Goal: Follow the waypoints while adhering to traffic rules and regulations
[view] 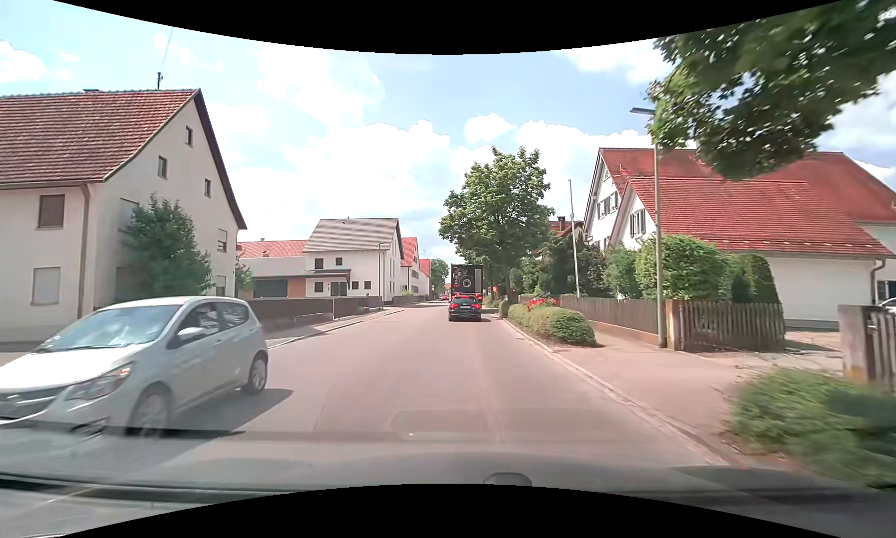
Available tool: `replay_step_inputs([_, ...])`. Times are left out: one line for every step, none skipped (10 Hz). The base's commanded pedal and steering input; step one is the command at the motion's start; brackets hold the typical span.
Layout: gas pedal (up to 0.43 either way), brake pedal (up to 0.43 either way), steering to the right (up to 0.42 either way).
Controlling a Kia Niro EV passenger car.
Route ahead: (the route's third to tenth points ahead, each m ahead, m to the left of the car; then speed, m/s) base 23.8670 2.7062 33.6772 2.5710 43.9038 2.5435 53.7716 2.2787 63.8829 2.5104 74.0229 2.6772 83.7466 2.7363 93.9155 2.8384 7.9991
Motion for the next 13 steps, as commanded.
replay_step_inputs([0.000, 0.140, -0.006])
replay_step_inputs([0.000, 0.159, -0.006])
replay_step_inputs([0.000, 0.177, -0.006])
replay_step_inputs([0.000, 0.183, -0.006])
replay_step_inputs([0.000, 0.195, -0.006])
replay_step_inputs([0.000, 0.207, -0.006])
replay_step_inputs([0.000, 0.213, -0.006])
replay_step_inputs([0.000, 0.220, -0.006])
replay_step_inputs([0.000, 0.220, -0.006])
replay_step_inputs([0.000, 0.226, -0.006])
replay_step_inputs([0.000, 0.226, -0.006])
replay_step_inputs([0.000, 0.226, -0.006])
replay_step_inputs([0.000, 0.226, -0.006])
